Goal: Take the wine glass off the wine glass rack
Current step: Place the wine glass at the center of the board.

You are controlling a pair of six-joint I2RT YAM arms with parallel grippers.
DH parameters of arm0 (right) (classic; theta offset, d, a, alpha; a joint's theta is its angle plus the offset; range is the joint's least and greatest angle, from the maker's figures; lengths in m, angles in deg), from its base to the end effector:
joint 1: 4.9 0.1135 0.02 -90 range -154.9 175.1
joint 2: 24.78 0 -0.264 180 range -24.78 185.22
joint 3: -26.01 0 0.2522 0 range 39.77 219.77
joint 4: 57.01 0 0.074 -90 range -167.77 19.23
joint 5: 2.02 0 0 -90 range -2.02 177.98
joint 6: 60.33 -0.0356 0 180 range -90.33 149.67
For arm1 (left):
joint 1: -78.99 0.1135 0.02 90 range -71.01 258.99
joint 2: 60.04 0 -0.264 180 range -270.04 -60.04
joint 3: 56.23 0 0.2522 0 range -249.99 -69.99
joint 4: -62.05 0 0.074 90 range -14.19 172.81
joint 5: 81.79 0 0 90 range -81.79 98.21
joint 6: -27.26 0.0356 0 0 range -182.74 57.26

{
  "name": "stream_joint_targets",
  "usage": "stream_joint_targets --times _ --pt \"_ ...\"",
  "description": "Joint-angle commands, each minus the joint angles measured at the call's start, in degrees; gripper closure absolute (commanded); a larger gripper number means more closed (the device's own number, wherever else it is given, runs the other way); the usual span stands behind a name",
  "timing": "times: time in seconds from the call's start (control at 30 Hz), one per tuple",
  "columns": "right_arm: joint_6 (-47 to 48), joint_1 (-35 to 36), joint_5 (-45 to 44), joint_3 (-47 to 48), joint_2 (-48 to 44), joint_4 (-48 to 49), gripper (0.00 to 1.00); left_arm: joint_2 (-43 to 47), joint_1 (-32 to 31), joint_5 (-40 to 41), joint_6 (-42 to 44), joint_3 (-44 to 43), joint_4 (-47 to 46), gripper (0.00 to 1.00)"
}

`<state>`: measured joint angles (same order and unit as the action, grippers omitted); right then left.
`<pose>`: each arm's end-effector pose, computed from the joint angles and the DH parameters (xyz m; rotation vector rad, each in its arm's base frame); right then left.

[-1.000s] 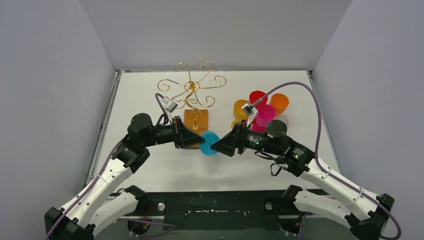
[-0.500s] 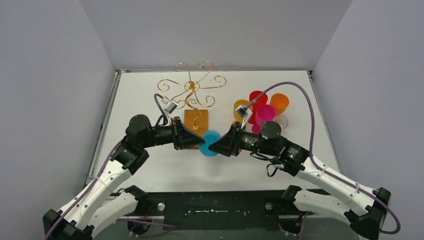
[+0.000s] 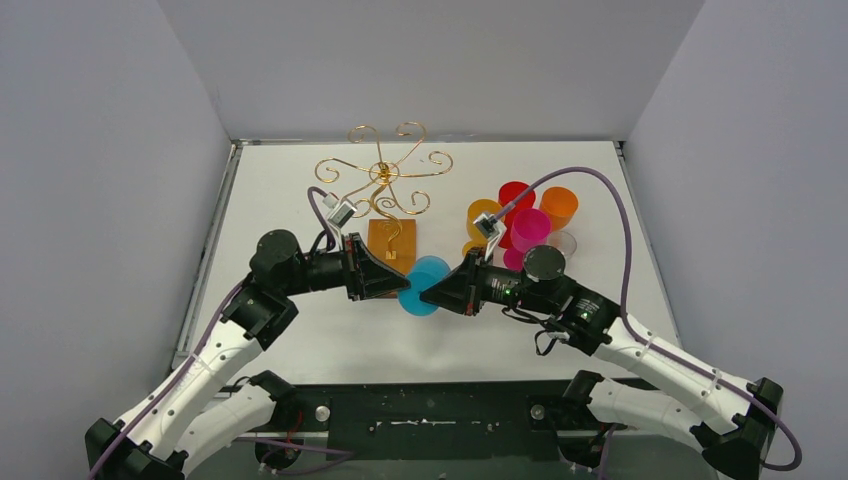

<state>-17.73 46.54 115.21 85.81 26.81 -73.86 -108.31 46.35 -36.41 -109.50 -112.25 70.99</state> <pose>0.1182 0.1744 0.3405 -0.4817 1.9639 1.6043 0.1494 -0.1254 0.3425 0.4782 1.8055 -1.6314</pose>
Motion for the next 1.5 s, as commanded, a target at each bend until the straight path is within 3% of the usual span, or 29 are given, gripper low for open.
stream_joint_targets --times 0.0,0.53,0.8,0.83,0.93,1.03,1.23,1.47 --pt "0.6 0.5 1.3 0.5 -1.3 7.7 1.0 -1.1 -0.9 -0.2 -1.9 -1.5 -3.3 1.0" --pt "1.1 0.5 0.0 -1.4 -4.9 7.9 1.0 -1.8 -3.3 3.1 -7.3 1.3 -11.2 1.0" --pt "2.0 0.4 -4.0 -1.2 -4.8 5.3 1.0 -3.2 -3.8 3.4 -6.0 -0.1 -10.0 1.0" --pt "1.7 0.4 -4.1 -1.3 -4.7 5.6 1.0 -3.5 -3.8 3.0 -5.7 -0.4 -9.4 0.97" --pt "1.4 0.4 -5.2 -2.1 -5.2 6.3 1.0 -4.2 -3.8 1.7 -4.4 -1.2 -7.5 0.72" --pt "2.0 0.4 -6.4 -2.5 -6.0 6.6 1.0 -3.4 -3.8 1.5 -2.8 -1.0 -5.7 0.54" --pt "2.7 0.4 -7.2 -3.6 -7.1 8.4 1.0 -1.8 -4.1 -3.0 -6.8 2.6 -12.1 0.53" --pt "1.9 0.4 -6.4 -3.8 -5.9 10.4 1.0 -2.9 -7.0 -0.6 -8.0 3.3 -17.0 0.62"
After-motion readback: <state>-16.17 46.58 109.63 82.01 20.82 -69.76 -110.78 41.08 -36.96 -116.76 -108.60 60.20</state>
